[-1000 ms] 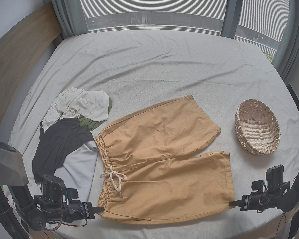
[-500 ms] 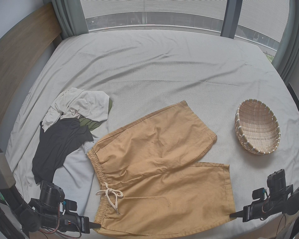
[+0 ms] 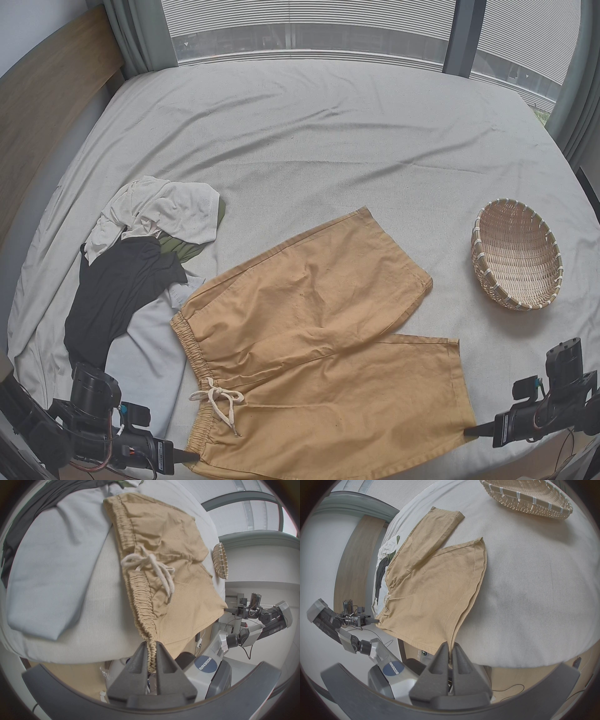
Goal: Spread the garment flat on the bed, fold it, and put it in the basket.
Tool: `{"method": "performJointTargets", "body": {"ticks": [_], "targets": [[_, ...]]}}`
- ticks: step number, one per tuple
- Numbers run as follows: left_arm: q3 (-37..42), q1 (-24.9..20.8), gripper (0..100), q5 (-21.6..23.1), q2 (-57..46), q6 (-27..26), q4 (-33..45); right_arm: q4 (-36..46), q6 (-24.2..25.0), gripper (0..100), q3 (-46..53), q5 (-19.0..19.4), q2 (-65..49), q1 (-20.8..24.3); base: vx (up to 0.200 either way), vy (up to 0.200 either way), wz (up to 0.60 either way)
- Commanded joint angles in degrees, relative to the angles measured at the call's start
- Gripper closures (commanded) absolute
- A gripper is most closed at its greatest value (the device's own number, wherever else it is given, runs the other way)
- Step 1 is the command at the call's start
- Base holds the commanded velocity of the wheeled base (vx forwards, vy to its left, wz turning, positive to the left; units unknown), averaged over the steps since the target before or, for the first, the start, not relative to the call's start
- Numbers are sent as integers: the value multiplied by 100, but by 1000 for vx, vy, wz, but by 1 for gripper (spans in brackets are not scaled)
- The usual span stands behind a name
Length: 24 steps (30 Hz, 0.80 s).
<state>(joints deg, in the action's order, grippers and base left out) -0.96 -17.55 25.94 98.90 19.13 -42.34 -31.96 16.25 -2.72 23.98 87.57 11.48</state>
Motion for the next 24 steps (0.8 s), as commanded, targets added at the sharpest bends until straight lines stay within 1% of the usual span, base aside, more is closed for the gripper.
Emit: {"method": "performJointTargets", "body": {"ticks": [1,4,6,9,12,14,16,18,21,24], "targets": [[79,24,100,-28,-46,408,-1092,-284,133,100,-669,45,-73,-313,0,0,0],[61,24,100,-63,-29,926,-1857,-275,203,100,-1099,45,-143,-357,0,0,0],[79,24,100,-98,-3,1163,-2288,-258,309,100,-1310,54,-205,-313,0,0,0],[96,15,100,-168,6,1383,-2657,-267,458,100,-1609,63,-196,-278,0,0,0],[96,15,100,-283,-3,1568,-2745,-258,572,100,-1961,63,-170,-287,0,0,0],[96,15,100,-283,-3,1568,-2745,-258,572,100,-1961,63,-170,-287,0,0,0],[96,42,100,-379,-3,1620,-2780,-249,774,100,-2418,54,-55,-296,0,0,0],[96,42,100,-423,24,1629,-2780,-258,827,100,-2637,45,173,-305,0,0,0],[96,42,100,-502,41,1638,-2780,-267,827,100,-2901,37,437,-313,0,0,0],[96,94,100,-546,33,1787,-2789,-258,827,100,-3270,37,665,-322,0,0,0]]}}
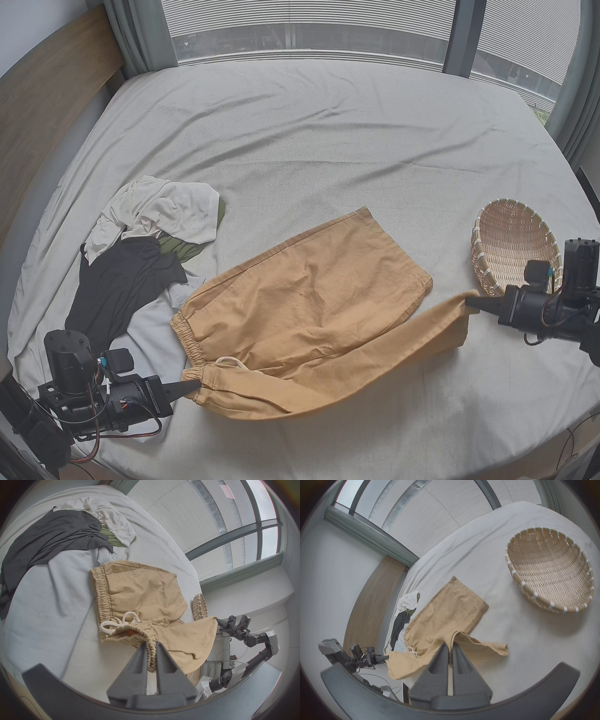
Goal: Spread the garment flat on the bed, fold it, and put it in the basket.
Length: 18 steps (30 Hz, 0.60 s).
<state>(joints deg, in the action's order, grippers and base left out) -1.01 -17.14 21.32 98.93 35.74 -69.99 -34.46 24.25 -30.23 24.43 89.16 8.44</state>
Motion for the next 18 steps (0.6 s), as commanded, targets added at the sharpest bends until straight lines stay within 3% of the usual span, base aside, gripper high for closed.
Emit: {"method": "performJointTargets", "body": {"ticks": [1,18], "targets": [[101,62,100,-102,30,152,-24,-8,27,100,-571,-8,541,-17,0,0,0],[31,150,100,-656,100,724,-191,36,19,100,-2030,-17,1455,88,0,0,0]]}}
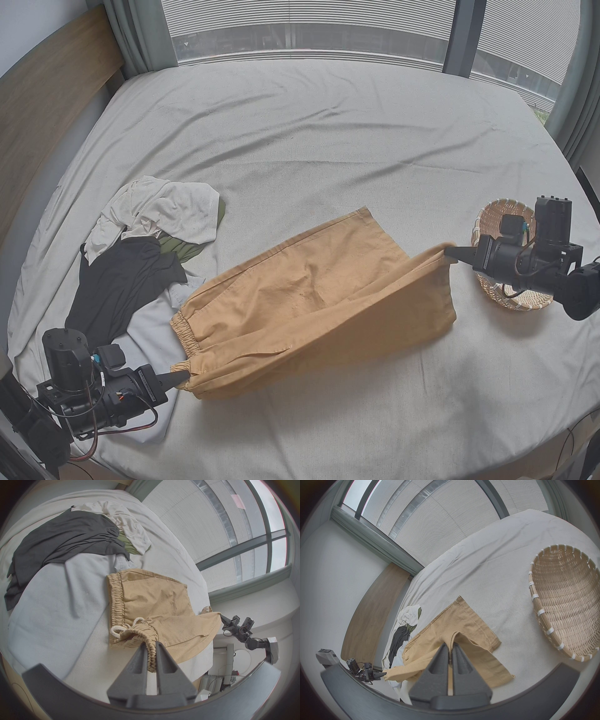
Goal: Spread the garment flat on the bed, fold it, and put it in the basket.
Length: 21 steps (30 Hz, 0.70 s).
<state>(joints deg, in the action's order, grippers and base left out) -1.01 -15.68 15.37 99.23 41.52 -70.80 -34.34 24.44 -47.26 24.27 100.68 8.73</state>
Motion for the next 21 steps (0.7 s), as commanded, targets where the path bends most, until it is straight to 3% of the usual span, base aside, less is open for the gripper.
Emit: {"method": "performJointTargets", "body": {"ticks": [1,11,21], "targets": [[31,3,100,-61,70,155,-118,24,-1,100,-354,-1,312,59,0,0,0],[40,3,100,-78,413,260,-566,384,-1,100,-1127,-1,663,94,0,0,0],[92,12,100,-509,1028,383,-1208,578,-1,100,-1804,-1,962,279,0,0,0]]}}
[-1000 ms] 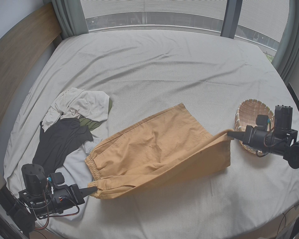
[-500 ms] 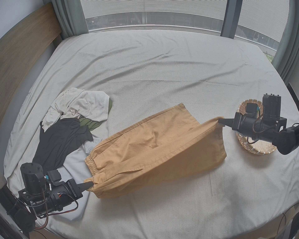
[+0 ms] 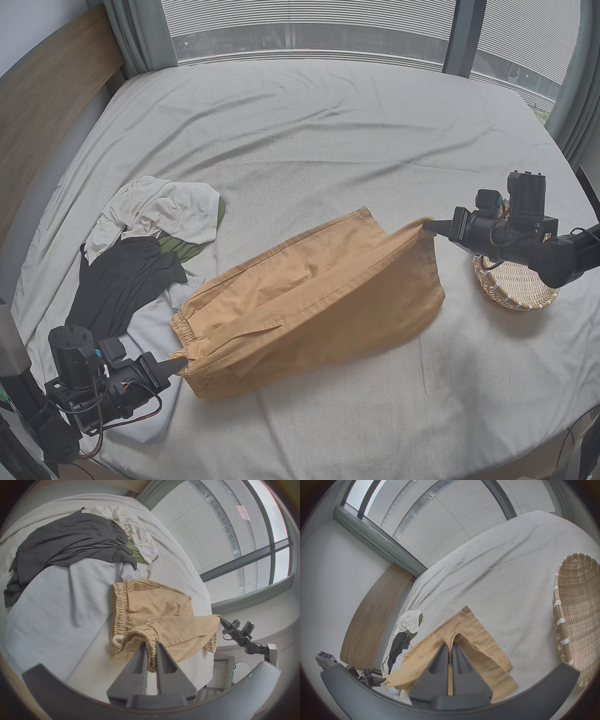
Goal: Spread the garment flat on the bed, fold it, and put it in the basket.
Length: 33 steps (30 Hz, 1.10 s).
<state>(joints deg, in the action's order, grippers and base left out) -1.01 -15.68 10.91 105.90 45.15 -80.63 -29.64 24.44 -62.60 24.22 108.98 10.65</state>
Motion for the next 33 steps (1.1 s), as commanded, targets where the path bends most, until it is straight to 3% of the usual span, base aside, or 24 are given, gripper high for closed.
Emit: {"method": "performJointTargets", "body": {"ticks": [1,7,33], "targets": [[101,12,100,-80,396,55,-304,177,-1,100,-332,4,132,86,0,0,0],[101,12,100,-133,572,319,-761,344,-1,100,-710,-5,325,86,0,0,0],[-127,495,100,-115,555,336,-779,309,-1,100,-1510,-14,1046,262,0,0,0]]}}
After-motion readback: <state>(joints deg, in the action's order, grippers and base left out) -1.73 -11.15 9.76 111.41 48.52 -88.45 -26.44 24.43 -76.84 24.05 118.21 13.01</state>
